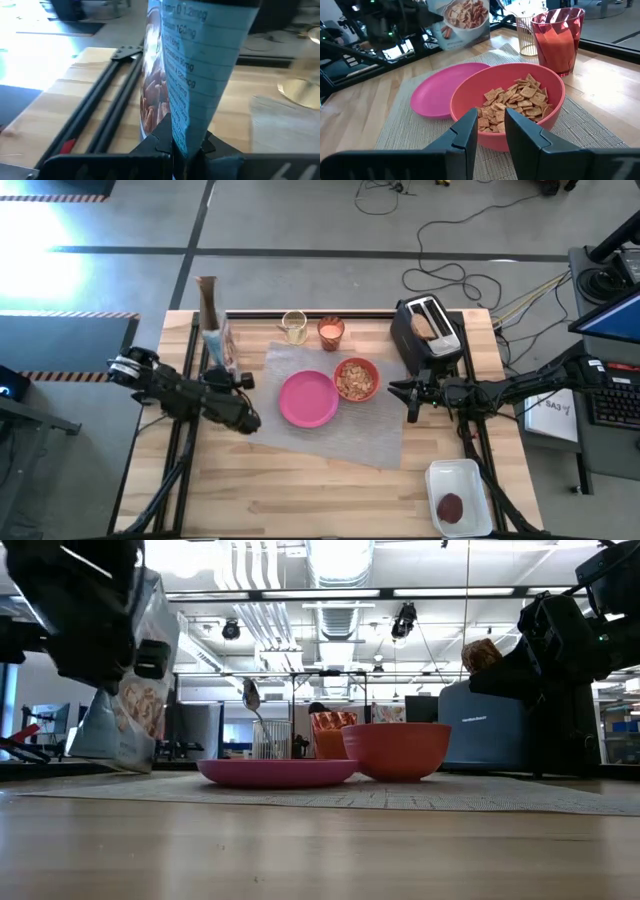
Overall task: Arrange a breakfast setting
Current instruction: Pour the cereal from the cereal box into the red bowl
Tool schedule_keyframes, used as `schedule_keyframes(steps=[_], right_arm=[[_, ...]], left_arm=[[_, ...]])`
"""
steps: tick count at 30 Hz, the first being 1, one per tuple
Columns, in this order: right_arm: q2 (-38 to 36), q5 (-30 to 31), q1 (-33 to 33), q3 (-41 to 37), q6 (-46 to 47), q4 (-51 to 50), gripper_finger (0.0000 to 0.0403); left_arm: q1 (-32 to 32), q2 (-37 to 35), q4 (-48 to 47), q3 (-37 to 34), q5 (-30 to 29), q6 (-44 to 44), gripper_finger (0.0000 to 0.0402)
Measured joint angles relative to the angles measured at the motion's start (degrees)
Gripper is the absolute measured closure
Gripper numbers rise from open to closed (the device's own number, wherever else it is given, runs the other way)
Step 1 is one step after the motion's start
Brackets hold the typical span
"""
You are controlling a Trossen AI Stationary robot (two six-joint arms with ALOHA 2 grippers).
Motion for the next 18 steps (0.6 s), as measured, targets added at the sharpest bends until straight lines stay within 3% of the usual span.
schedule_keyframes(steps=[9,18], right_arm=[[0.00,0.00,0.00,0.00,-0.02,0.00,0.0316],[0.00,0.00,0.01,-0.01,-0.01,0.01,0.0316]], left_arm=[[9.47,0.15,0.89,-1.83,-1.18,0.83,0.0401],[14.74,0.17,4.73,-3.73,-2.42,4.83,0.0386]])
